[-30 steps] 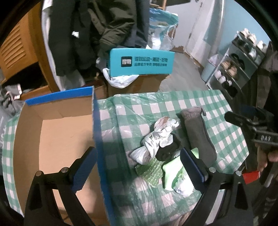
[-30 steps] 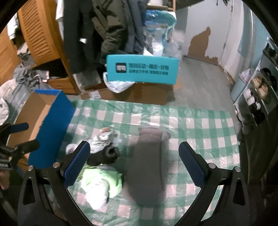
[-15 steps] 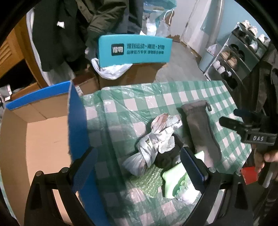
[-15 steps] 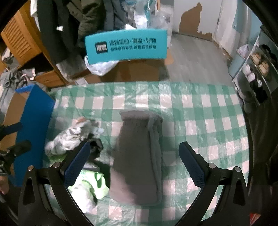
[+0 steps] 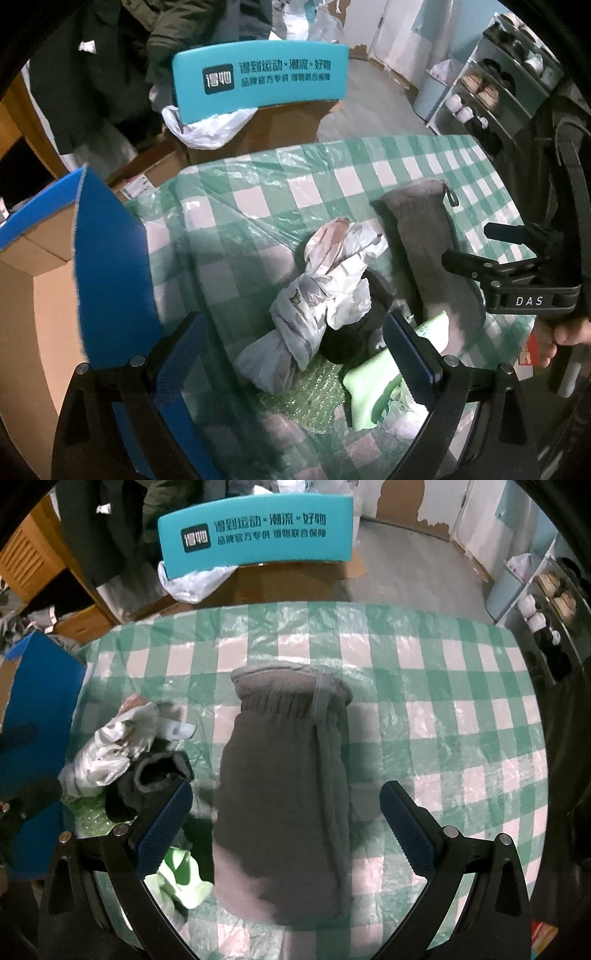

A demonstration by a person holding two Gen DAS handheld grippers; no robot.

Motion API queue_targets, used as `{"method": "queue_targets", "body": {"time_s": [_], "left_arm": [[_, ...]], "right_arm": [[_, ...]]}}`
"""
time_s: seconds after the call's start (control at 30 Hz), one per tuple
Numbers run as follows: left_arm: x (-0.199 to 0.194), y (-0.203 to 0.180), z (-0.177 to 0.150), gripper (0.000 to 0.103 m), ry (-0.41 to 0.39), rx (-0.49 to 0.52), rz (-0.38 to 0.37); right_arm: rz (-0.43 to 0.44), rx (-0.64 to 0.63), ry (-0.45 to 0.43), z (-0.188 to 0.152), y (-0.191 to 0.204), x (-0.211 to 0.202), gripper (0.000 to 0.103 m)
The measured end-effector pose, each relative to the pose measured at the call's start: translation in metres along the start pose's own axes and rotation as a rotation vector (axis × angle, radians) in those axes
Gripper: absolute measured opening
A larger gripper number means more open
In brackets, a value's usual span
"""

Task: Organize soft objects
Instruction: 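Reach the left tool to the crumpled white sock while the right tool reaches the grey fleece sock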

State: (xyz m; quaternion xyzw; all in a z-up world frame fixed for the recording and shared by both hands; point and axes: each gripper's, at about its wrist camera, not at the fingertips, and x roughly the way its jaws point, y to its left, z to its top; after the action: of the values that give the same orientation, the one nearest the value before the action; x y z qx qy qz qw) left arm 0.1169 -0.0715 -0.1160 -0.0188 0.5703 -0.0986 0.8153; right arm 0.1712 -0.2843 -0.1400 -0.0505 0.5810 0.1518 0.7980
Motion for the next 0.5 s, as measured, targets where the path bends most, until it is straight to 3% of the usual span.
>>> {"method": "queue_targets", "body": {"time_s": [0.5], "left_arm": [[0.044, -0.007, 0.003, 0.097, 0.084, 0.069, -0.003]], "right_arm": [[-0.037, -0.050, 0.065, -0.010, 0.010, 0.033, 0.101]]}}
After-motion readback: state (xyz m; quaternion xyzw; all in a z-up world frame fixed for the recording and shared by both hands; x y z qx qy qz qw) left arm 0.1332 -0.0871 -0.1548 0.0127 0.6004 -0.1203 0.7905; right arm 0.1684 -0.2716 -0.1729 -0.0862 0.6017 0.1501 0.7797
